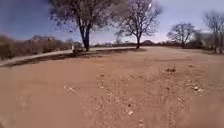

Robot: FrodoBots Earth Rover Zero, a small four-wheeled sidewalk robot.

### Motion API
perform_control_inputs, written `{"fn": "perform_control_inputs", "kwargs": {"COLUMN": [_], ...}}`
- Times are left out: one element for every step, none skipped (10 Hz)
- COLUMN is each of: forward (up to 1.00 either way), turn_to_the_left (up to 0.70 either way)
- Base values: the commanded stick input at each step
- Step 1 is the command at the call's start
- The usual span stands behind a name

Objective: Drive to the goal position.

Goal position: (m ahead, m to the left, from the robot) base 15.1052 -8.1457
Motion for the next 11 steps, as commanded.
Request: {"fn": "perform_control_inputs", "kwargs": {"forward": [1.00,1.00,1.00,1.00,1.00,1.00,1.00,1.00,1.00,1.00,1.00], "turn_to_the_left": [-0.27,-0.27,-0.27,-0.27,-0.27,-0.27,-0.27,-0.27,-0.27,-0.27,-0.27]}}
